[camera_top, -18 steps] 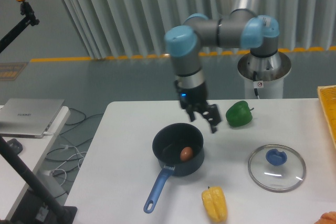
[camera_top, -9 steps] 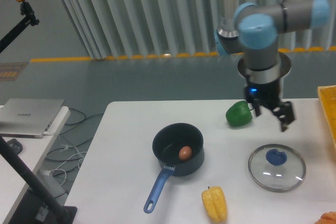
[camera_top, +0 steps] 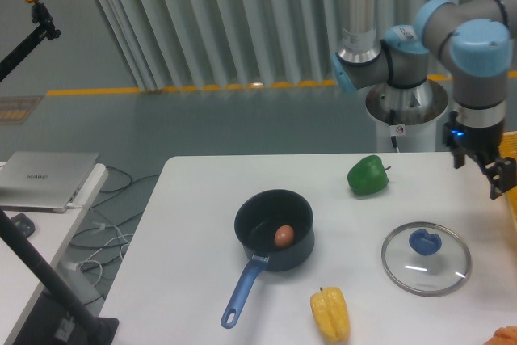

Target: Place the egg in the pot

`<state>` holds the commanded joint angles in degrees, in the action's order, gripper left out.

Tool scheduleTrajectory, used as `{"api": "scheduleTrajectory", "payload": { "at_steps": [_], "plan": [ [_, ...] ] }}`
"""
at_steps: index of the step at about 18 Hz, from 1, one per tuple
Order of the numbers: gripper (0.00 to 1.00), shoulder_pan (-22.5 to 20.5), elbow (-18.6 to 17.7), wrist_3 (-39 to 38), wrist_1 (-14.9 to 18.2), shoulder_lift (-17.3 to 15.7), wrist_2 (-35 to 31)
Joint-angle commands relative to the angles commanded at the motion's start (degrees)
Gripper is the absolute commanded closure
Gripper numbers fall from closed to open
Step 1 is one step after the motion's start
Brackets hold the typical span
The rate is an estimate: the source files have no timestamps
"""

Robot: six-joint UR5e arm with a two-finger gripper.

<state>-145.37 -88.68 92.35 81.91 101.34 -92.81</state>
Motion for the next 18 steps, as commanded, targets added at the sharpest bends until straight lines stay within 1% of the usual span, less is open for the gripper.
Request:
{"api": "scheduleTrajectory", "payload": {
  "at_steps": [4,8,18],
  "plan": [
    [0.00,0.3,0.0,1.0,-0.1,0.4,4.0],
    [0.00,0.8,0.1,1.2,-0.5,1.2,4.0],
    [0.00,1.5,0.0,1.2,-0.6,1.7,4.0]
  ]
}}
